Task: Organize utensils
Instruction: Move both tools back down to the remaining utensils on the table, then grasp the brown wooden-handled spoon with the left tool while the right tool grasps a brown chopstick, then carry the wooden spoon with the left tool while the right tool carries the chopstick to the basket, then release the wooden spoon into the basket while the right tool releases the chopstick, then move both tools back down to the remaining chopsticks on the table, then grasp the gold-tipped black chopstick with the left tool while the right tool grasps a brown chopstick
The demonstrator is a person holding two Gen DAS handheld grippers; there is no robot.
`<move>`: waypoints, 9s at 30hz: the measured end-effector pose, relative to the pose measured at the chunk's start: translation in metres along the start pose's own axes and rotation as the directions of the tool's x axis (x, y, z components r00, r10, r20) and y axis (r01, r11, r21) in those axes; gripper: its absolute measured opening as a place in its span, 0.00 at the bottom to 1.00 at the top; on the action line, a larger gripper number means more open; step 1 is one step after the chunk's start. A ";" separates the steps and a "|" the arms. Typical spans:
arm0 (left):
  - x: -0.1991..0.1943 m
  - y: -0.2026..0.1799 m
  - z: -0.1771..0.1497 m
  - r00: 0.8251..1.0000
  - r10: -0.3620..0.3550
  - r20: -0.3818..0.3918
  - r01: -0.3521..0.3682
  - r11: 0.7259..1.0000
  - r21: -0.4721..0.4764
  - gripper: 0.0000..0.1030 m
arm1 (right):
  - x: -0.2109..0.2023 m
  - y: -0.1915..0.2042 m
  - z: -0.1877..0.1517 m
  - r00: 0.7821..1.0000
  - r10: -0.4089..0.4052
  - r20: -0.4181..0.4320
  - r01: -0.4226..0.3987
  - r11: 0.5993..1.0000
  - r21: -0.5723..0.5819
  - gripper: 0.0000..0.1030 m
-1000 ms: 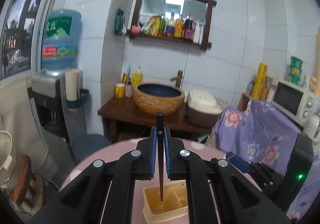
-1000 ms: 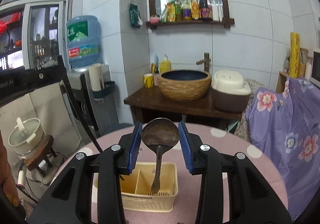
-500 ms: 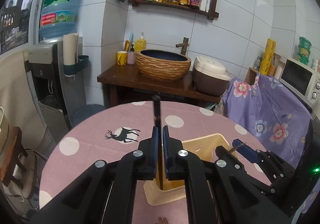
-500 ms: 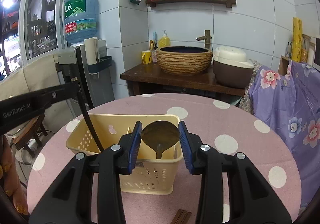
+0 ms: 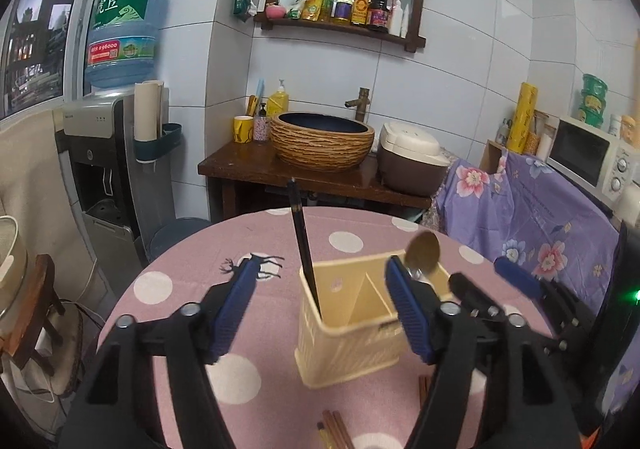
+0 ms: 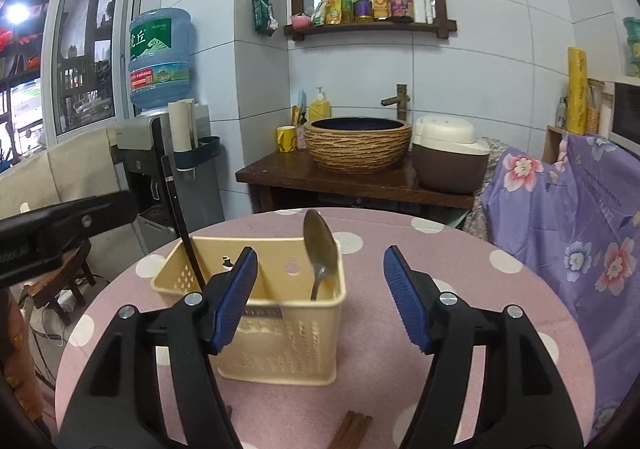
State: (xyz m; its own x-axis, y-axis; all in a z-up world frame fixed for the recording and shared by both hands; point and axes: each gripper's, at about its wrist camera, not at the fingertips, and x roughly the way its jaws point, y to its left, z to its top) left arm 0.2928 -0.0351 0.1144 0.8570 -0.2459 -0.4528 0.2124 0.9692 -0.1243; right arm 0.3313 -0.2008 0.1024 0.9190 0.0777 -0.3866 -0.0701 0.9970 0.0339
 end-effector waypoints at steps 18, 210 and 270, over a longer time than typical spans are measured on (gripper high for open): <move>-0.037 0.033 -0.129 0.972 0.019 -0.234 -0.030 0.999 -0.043 0.76 | -0.078 -0.039 -0.129 0.953 -0.054 -0.298 0.091 0.990 0.112 0.68; -0.001 -0.001 -0.067 0.987 -0.030 -0.158 0.032 0.999 0.009 0.60 | -0.037 -0.023 -0.013 0.990 -0.016 -0.141 0.026 0.997 0.072 0.37; 0.035 0.041 -0.160 0.901 0.064 -0.429 -0.118 0.988 -0.100 0.36 | 0.015 -0.037 -0.138 0.861 -0.058 -0.505 0.151 0.978 0.146 0.32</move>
State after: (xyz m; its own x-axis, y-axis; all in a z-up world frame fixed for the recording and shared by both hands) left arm 0.2560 -0.0056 -0.0477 0.5847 -0.1637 -0.7945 0.0613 0.9855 -0.1579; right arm 0.2938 -0.2363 -0.0320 0.5991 0.0116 -0.8006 0.1270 0.9859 0.1093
